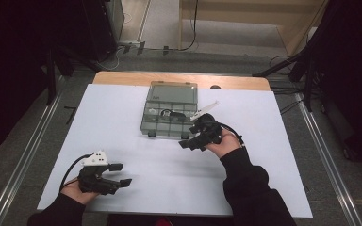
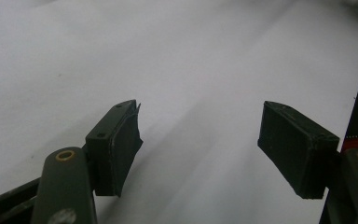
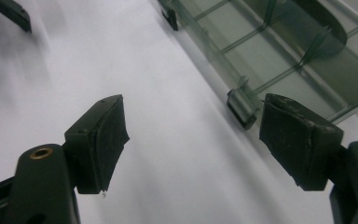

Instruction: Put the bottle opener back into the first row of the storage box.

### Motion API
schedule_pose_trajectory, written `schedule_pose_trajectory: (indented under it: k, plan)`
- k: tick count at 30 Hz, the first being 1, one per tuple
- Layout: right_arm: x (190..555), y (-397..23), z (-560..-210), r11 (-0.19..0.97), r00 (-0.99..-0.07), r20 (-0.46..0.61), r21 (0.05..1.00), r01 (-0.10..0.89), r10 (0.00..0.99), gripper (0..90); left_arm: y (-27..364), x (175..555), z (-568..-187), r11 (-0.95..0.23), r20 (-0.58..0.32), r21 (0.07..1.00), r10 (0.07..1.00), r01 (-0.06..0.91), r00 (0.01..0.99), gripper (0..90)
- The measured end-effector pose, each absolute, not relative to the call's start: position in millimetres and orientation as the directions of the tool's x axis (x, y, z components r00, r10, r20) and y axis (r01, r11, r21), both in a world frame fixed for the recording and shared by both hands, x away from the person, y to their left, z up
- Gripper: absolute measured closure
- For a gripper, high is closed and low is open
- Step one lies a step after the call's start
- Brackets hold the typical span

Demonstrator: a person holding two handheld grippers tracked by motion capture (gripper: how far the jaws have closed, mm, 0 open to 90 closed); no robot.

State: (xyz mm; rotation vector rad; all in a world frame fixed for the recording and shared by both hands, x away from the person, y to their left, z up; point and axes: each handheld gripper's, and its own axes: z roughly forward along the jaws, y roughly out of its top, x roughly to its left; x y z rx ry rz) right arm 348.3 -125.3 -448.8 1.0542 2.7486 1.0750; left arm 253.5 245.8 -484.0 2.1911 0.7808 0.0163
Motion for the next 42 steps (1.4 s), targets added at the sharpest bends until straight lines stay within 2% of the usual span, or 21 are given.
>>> schedule_pose_trajectory:
  k: [20, 42]
  plan:
    - [300.1, -147.0, -467.3, 0.519, -0.782, 0.255, 0.627, 0.581, 0.568, 23.1, 246.3, 251.9, -483.6, -0.5, -0.227, 0.69, 0.538, 0.524, 0.812, 28.7]
    - [259.6, -177.9, -484.2, 0.528, -0.802, 0.228, 0.649, 0.548, 0.552, 20.8, 246.9, 251.7, -483.7, -0.505, -0.224, 0.687, 0.536, 0.522, 0.814, 28.7]
